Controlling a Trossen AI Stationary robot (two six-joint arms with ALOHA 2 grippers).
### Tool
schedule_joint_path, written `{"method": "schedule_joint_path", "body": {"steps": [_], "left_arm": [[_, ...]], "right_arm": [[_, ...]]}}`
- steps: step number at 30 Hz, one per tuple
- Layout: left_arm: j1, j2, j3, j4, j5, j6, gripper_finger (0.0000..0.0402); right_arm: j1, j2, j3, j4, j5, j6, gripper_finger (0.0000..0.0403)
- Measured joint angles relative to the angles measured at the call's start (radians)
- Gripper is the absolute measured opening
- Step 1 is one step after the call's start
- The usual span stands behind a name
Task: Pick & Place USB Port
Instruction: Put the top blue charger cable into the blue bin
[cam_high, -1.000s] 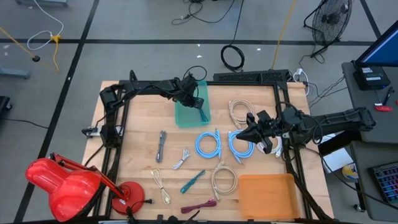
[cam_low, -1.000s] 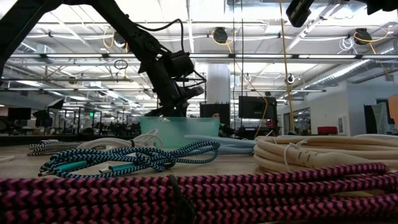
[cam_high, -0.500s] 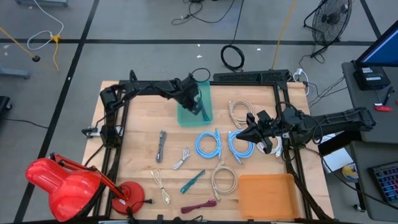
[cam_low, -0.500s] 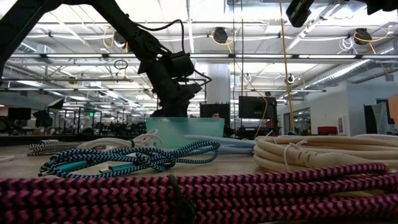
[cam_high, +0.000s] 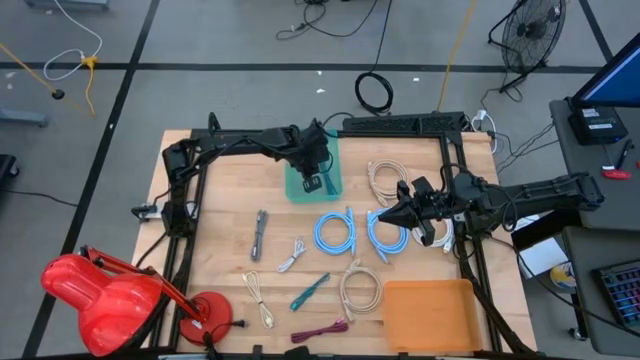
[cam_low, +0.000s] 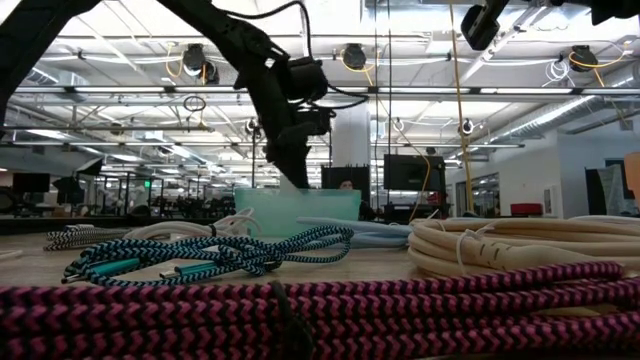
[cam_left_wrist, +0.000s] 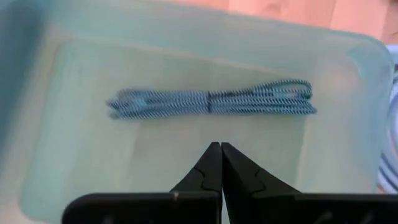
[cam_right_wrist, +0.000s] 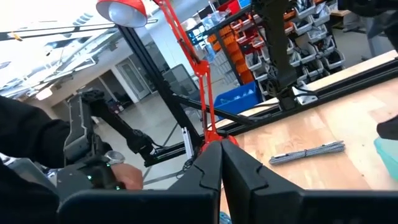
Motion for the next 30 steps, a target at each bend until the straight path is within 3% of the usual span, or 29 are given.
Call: {"method": "schedule_joint_path", "body": {"steps": [10,30], "left_arm": [[0.066,0.123,0.043,-0.077,0.002,0.024,0.0000],[0.070,0.158,0.045,0.029,-0.020,0.051,0.0000]], "right_arm": [[0.000,0.000,0.000,0.001,0.022,0.018,0.0000],[0.000,0.002,0.000,-0.021,0.052,0.019,0.0000]]}}
